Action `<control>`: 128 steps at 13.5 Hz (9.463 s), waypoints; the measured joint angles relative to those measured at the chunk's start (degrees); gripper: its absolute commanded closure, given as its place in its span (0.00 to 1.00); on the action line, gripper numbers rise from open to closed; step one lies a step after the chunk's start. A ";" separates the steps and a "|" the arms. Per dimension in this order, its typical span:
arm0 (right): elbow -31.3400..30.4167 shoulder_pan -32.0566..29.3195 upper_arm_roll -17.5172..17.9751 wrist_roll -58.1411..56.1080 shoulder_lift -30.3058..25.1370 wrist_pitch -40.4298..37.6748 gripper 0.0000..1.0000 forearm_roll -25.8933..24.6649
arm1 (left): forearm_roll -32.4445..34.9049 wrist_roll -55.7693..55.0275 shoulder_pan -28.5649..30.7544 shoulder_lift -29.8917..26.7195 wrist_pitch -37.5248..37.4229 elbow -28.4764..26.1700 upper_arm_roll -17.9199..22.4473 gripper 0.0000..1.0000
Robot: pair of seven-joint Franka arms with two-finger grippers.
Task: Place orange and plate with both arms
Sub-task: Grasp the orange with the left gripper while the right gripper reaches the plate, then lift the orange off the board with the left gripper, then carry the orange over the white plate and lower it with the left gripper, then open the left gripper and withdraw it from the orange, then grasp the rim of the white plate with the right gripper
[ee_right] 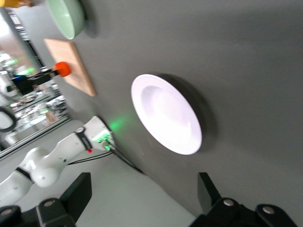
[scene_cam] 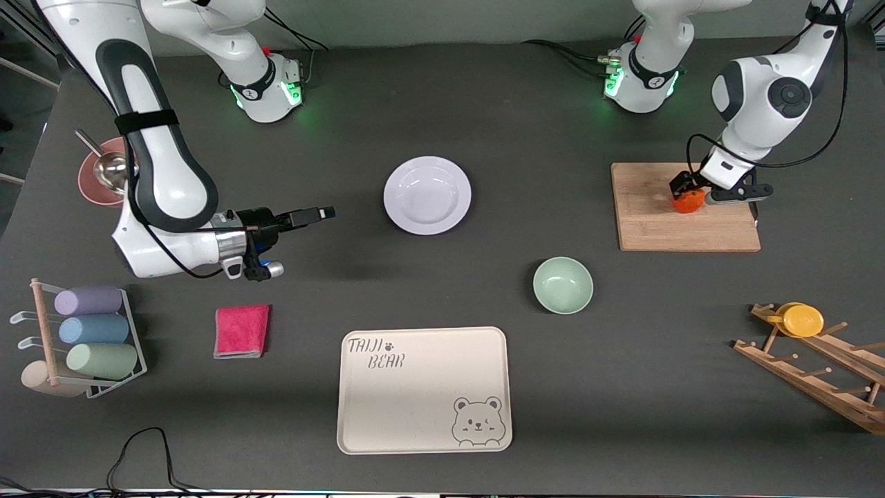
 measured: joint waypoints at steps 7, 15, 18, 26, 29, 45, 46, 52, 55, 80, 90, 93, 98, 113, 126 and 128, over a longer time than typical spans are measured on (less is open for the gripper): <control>-11.89 1.40 -0.09 -12.74 0.36 12.00 0.00 16.53 | 0.00 0.40 1.01 1.06 1.58 -0.23 0.00 0.01; -16.42 7.84 0.05 -24.32 0.75 16.00 0.00 26.28 | 0.01 0.47 1.56 2.00 1.81 -0.29 0.00 0.57; -17.39 7.84 0.00 -27.03 0.77 16.15 0.00 26.30 | 0.01 0.44 1.59 1.96 1.86 -0.27 -0.04 1.00; -21.03 7.85 -0.05 -36.25 0.94 16.79 0.00 26.31 | 0.00 0.55 1.61 1.34 -3.70 3.50 -0.04 1.00; -21.01 8.53 -0.02 -37.26 1.02 19.74 0.00 26.34 | 0.01 0.74 1.61 -2.33 -19.32 11.26 -0.10 1.00; -20.76 9.38 0.06 -40.06 1.60 22.10 0.00 26.77 | -8.22 -23.66 -3.44 3.67 -72.39 66.09 -24.36 1.00; -20.74 9.39 0.06 -40.07 1.60 22.11 0.00 26.77 | -8.42 -29.37 -3.92 6.87 -71.52 68.47 -27.71 1.00; -20.75 9.51 0.11 -40.10 1.61 22.78 0.00 27.25 | -6.12 -55.12 -17.32 26.88 -55.83 77.09 -33.53 1.00; -20.78 10.79 0.13 -40.15 1.64 22.88 0.00 29.67 | -1.95 -65.89 -25.75 34.02 -47.68 77.44 -33.66 1.00; -21.46 15.02 0.07 -46.51 4.78 26.53 0.00 39.01 | 6.77 -74.89 -34.36 42.53 -31.11 68.95 -32.57 0.00; -22.15 15.02 0.06 -48.04 5.96 26.53 0.08 39.80 | -1.54 -35.56 -16.47 18.20 -60.45 70.18 -16.39 0.00; -22.15 15.04 0.11 -48.05 5.96 26.53 0.10 40.16 | -1.69 -23.42 -15.22 13.74 -64.85 69.68 -8.21 0.00; -22.16 18.84 0.34 -49.07 5.96 26.72 0.17 46.40 | -1.68 -6.87 0.48 8.63 -66.62 67.06 -9.81 0.00; -22.32 19.13 -0.01 -58.10 6.58 25.87 1.00 47.33 | -0.54 -2.61 1.14 3.55 -71.10 64.51 -7.37 0.00; -21.25 18.13 -0.60 -58.56 5.96 26.10 1.00 47.55 | -0.53 -2.61 1.14 4.49 -71.10 63.56 -7.31 0.00; -21.15 16.74 -0.96 -58.56 5.94 26.10 1.00 47.63 | -0.54 -2.61 1.14 4.73 -71.10 63.56 -7.31 0.00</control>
